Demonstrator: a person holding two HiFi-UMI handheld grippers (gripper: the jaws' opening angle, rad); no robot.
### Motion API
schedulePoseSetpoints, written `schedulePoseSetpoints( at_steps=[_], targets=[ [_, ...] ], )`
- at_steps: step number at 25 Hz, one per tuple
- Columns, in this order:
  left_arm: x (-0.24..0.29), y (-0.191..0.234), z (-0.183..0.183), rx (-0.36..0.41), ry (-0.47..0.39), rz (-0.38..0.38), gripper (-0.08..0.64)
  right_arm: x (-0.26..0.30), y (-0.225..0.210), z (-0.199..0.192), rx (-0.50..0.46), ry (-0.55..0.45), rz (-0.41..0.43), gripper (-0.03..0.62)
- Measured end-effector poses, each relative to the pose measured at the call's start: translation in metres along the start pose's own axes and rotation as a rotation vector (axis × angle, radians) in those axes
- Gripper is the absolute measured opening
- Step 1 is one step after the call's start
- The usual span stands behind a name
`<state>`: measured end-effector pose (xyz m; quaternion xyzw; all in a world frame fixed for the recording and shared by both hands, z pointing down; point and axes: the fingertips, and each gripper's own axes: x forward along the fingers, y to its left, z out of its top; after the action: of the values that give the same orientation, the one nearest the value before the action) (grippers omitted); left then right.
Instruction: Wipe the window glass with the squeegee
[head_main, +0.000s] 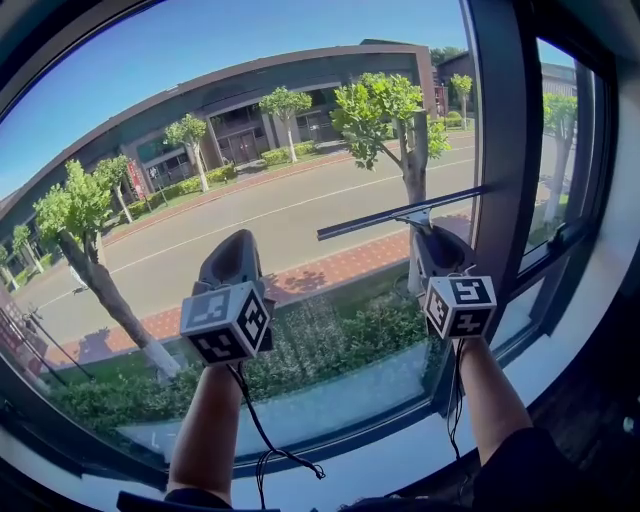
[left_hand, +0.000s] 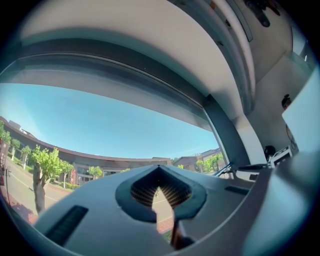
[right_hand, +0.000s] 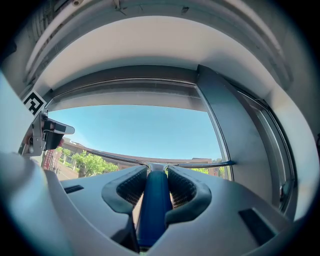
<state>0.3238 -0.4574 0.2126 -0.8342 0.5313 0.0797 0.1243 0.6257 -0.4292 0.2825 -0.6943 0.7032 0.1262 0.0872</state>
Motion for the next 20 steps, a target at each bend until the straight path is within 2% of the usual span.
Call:
schedulePoseSetpoints(
  at_steps=[12,20],
  targets=[
    [-0.011,-0.016,-0.043,0.005,0.057,0.004,0.002,-0.012,-0.003,-0.012,0.007,0.021,0.004,0.132],
    [-0.014,-0.011,-0.065,0.002,0.098,0.025,0.002,-0.012,0.001,-0.023,-0.006,0.047,0.010,0.130]
  ],
)
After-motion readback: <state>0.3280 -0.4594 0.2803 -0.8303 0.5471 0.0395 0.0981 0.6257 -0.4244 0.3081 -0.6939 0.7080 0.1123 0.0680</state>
